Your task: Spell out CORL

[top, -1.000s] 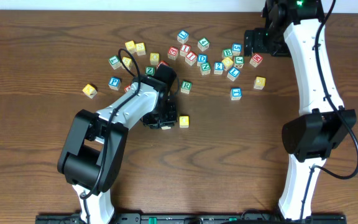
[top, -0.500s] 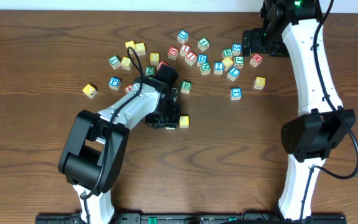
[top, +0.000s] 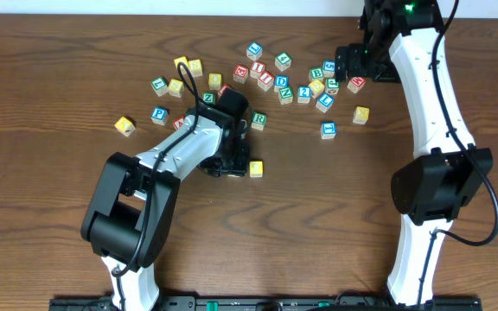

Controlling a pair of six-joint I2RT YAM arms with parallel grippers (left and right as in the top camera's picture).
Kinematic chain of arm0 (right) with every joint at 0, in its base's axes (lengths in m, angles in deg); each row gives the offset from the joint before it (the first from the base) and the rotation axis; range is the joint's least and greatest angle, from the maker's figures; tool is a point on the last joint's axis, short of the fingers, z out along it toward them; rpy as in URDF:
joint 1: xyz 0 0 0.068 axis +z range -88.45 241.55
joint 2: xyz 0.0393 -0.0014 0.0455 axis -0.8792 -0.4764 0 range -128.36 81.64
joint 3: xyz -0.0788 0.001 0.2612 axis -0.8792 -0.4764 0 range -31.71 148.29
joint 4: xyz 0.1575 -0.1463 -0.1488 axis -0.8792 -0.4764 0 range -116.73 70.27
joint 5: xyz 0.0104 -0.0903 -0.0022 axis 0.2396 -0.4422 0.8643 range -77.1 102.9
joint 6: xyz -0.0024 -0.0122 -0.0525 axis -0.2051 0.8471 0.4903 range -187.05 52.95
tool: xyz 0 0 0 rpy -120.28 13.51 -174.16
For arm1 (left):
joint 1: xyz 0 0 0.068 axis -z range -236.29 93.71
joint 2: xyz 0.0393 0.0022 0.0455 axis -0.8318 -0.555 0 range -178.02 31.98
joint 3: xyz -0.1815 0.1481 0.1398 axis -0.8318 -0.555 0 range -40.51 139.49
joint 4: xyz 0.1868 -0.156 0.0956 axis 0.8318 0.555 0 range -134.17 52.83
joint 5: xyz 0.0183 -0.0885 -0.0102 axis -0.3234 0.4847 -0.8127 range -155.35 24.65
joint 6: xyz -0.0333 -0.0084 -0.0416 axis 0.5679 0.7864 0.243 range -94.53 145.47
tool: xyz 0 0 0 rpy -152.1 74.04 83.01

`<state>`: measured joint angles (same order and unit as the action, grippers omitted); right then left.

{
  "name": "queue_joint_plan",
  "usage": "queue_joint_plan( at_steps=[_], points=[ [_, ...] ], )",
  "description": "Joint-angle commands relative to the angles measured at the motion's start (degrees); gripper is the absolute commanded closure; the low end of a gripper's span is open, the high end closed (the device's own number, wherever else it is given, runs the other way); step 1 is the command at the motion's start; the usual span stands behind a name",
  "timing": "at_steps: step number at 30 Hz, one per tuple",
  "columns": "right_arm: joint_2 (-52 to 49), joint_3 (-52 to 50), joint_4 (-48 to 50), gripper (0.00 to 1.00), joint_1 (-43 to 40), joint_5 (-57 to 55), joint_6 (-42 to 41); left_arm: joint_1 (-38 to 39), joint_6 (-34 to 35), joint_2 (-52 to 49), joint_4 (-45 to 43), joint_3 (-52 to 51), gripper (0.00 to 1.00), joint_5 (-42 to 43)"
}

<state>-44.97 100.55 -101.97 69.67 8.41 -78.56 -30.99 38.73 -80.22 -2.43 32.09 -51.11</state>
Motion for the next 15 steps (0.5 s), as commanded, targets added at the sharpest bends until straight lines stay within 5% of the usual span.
queue_joint_plan(
  at_steps=[1,6,11,15],
  points=[
    [-0.1,-0.4,0.2,0.01,0.2,0.2,0.4,0.1,-0.6,-0.6,0.4,-0.4,0.57,-1.0],
    [-0.1,-0.4,0.2,0.01,0.2,0.2,0.4,0.1,-0.6,-0.6,0.5,-0.4,0.50,-0.9],
    [-0.1,-0.4,0.2,0.01,0.2,0.6,0.4,0.1,-0.6,-0.4,0.9,0.3,0.31,-1.0],
    [-0.1,-0.4,0.2,0.01,0.2,0.6,0.4,0.1,-0.6,-0.4,0.8,1.4,0.31,-1.0]
  ],
)
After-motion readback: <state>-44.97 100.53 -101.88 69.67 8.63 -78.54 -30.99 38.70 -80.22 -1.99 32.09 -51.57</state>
